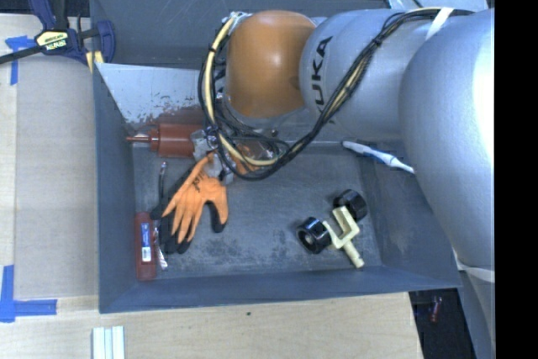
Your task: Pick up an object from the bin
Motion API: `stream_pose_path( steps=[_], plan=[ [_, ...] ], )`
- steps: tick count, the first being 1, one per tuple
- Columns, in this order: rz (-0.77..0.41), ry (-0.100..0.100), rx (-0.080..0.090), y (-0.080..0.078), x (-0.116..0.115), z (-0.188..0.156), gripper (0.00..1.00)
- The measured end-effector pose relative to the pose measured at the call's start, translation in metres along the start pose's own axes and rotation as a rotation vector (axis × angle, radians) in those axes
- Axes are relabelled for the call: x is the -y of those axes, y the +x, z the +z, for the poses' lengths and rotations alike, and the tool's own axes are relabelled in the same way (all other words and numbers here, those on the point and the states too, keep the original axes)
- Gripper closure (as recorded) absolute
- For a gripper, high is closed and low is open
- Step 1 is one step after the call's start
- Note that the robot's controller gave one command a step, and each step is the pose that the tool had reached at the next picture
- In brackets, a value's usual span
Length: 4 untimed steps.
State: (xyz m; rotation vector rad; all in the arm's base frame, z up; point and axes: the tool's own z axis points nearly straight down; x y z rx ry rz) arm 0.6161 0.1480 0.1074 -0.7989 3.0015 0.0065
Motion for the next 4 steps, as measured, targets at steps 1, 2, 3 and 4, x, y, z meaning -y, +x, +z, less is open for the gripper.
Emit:
stream_pose_path(
  steps=[1, 2, 3, 4],
  plan=[
    [-0.026, -0.003, -0.007, 0.008, 0.011, 0.01, 1.0],
    [-0.102, -0.004, -0.005, 0.009, 0.011, 0.016, 1.0],
    [-0.094, -0.003, -0.005, 0.01, 0.005, -0.035, 1.0],
    [-0.331, -0.003, -0.001, 0.002, -0.002, -0.084, 1.0]
  ],
)
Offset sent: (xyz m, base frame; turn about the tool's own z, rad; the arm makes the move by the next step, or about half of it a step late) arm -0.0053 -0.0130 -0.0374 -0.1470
